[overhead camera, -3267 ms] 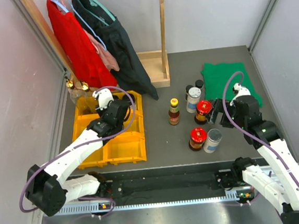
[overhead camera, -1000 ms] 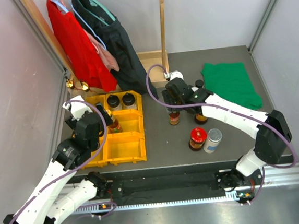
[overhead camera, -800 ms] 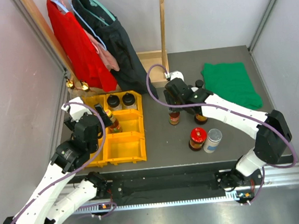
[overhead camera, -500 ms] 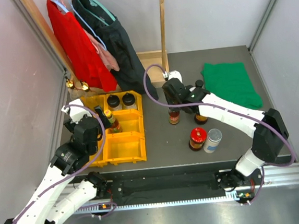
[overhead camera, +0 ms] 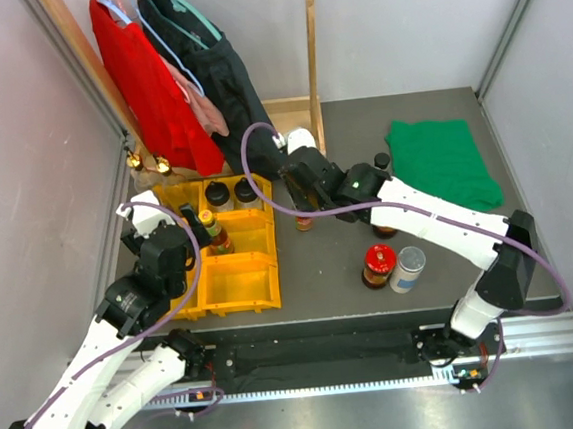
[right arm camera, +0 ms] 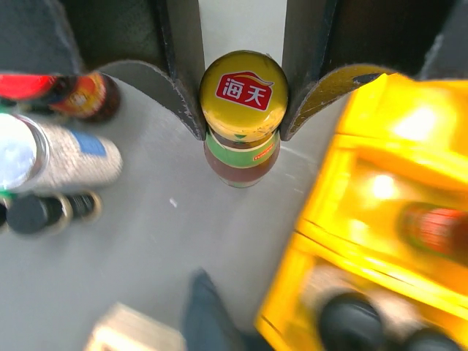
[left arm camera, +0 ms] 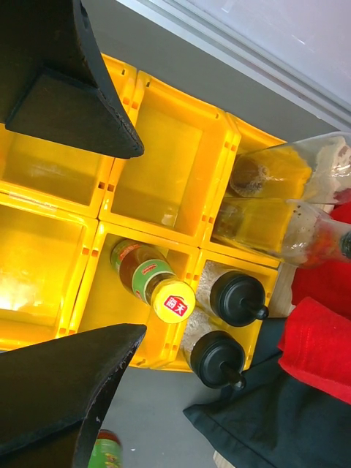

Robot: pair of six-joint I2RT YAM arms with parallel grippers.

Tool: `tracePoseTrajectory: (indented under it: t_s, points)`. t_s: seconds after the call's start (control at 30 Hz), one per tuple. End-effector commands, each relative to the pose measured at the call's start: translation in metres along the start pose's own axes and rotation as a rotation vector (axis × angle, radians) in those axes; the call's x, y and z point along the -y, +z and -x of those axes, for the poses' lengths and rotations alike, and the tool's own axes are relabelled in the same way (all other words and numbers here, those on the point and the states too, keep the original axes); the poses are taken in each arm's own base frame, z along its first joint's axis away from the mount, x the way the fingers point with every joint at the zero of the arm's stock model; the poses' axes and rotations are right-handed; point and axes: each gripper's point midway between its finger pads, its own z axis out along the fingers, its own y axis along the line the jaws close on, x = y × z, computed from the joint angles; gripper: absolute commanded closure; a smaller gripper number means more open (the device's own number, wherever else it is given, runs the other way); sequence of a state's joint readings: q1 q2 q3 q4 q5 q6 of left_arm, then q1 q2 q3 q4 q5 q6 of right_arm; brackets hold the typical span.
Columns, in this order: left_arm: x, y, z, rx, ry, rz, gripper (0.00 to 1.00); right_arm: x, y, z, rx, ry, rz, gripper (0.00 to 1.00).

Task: Organize the condiment bottles
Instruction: Pick up the bottle from the center of the board, then place the bottle in the storage box.

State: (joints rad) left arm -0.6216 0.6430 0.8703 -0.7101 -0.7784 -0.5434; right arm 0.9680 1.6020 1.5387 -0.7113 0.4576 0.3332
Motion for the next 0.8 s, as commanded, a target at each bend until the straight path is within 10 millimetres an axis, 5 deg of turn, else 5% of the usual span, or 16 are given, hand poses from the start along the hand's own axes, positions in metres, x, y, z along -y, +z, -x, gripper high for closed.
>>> tracePoseTrajectory:
  t_s: [0.0, 0.3, 0.43, 0.77]
  points:
    - [-0.004, 0.0, 0.006, 0.031, -0.007, 0.013, 0.01, -0.038, -0.043, 0.081, 0.229, 0.044, 0.167, 1.0]
    - [-0.006, 0.0, 0.006, 0.035, -0.014, 0.021, 0.01, -0.106, -0.036, 0.103, 0.25, -0.021, 0.346, 1.0]
    - [-0.008, 0.0, 0.006, 0.036, -0.012, 0.03, 0.01, -0.138, -0.016, 0.099, 0.218, -0.057, 0.39, 1.0]
    - [-0.008, 0.001, 0.006, 0.037, -0.008, 0.034, 0.01, -0.157, 0.019, 0.083, 0.155, -0.092, 0.369, 1.0]
